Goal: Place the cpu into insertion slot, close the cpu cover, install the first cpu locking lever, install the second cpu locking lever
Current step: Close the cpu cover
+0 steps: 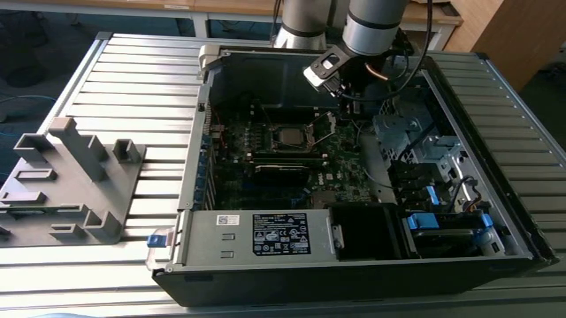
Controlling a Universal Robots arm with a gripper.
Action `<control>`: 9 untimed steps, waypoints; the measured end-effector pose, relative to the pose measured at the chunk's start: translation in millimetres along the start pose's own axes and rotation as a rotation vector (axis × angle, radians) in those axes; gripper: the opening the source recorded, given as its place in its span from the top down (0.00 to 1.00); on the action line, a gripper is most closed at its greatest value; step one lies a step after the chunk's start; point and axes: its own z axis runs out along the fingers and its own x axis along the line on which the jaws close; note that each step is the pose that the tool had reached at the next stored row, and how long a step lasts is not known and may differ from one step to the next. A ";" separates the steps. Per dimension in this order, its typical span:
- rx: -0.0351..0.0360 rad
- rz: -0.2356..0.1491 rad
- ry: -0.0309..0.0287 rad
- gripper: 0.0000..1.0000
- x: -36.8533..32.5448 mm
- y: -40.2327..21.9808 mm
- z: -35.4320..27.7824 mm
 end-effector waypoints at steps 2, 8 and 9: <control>-0.0037 0.000 0.0002 0.89 -0.5 -7.2 -0.2; -0.0234 0.000 0.0015 0.89 -2.1 -34.4 -1.0; -0.0267 0.000 0.0021 0.89 -2.3 -38.8 -1.0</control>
